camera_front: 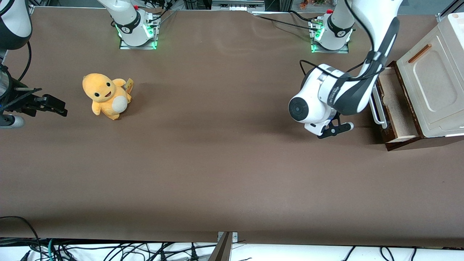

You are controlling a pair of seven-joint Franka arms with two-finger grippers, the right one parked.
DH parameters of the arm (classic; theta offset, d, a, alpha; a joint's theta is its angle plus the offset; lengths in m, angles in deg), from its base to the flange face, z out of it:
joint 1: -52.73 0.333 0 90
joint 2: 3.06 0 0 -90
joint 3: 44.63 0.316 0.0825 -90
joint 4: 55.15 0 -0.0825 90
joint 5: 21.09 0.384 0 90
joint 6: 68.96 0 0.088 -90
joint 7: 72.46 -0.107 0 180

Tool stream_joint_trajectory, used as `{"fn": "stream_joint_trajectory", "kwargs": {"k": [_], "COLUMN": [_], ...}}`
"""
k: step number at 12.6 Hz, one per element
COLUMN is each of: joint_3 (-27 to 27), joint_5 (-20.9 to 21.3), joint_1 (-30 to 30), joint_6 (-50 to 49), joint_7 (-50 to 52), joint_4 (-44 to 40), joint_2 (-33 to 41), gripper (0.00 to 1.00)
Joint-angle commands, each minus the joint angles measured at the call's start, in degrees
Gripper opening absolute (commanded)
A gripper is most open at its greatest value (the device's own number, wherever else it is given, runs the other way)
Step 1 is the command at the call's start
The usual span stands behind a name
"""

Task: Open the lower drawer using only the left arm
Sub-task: 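Open the left gripper and back it away from the handle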

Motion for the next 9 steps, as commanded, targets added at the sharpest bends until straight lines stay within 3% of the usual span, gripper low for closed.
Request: {"fn": "stream_joint_trajectory", "kwargs": {"k": [1, 5, 9], "joint_3": [0.2, 0.9, 4.7], "joint_5": [-4.1, -9.0, -14.3], "joint_1": [0.1, 0.7, 0.8], "joint_6": [-0.2, 0.5, 0.5], "joint_7": [-2.8, -4.3, -12.6], "joint_4": [-3.2, -9.8, -15.7], "joint_2": [0.4, 0.5, 0.6], "gripper": [1.00, 1.00, 1.00]}}
